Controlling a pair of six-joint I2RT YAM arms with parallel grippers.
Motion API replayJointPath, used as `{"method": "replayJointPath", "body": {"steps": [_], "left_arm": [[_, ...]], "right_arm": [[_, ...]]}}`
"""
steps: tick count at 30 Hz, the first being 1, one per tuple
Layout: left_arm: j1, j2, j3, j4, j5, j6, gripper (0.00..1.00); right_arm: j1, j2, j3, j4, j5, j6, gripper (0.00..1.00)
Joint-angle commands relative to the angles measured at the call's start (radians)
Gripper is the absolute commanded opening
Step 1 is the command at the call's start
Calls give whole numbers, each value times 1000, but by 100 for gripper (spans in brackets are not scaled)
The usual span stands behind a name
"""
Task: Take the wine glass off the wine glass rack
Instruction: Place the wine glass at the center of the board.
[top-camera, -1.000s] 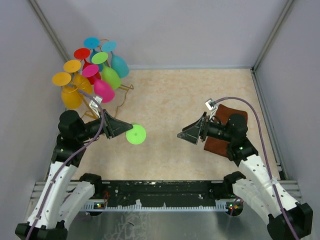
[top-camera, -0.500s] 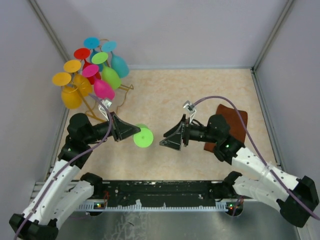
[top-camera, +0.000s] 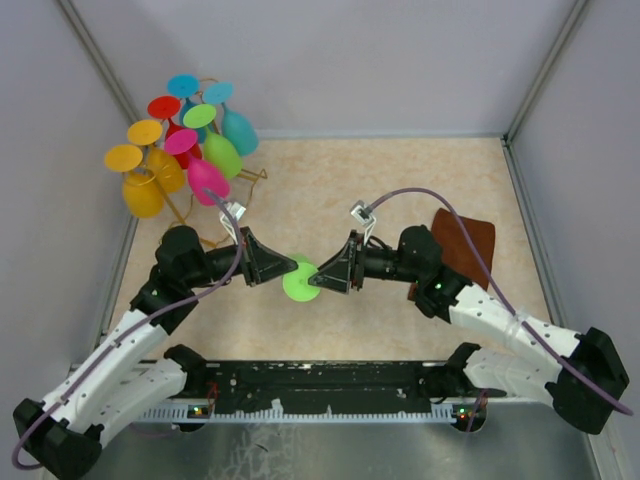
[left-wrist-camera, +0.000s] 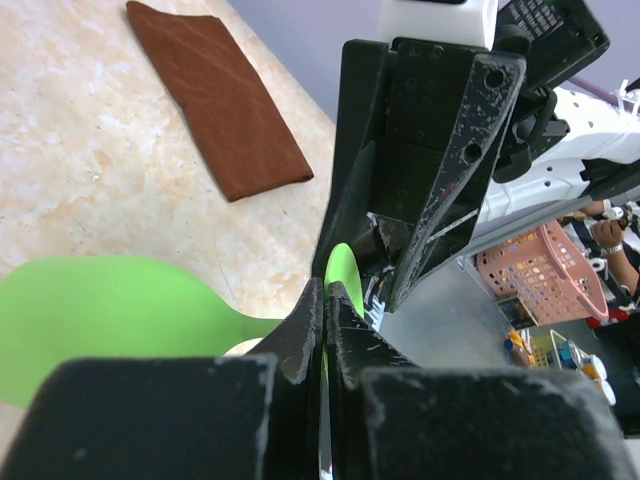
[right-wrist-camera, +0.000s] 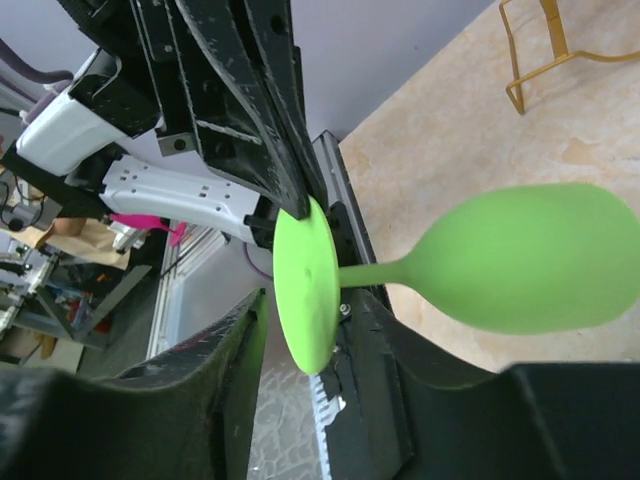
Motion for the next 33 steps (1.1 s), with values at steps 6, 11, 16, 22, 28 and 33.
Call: {"method": "replayJointPath", "body": {"steps": [6, 11, 16, 22, 28, 33], "left_arm": [[-102, 38, 10, 55, -111, 31, 0], [-115, 36, 7, 35, -103, 49, 29], [-145, 44, -1, -17, -54, 78, 57], [-211, 30, -35, 52, -106, 44, 62], [-292, 84, -52, 218, -130, -16, 62], [-355, 115, -71, 313, -205, -44, 55]], "right_arm": [[6, -14, 70, 44, 2, -40, 8], [6, -70, 62, -28, 120, -105, 0], [6, -179, 13, -17, 206, -156, 0], [6, -265, -17, -20, 248, -191, 0], [7, -278, -17, -21, 208, -197, 0], [6, -278, -7, -56, 193, -213, 0]]}}
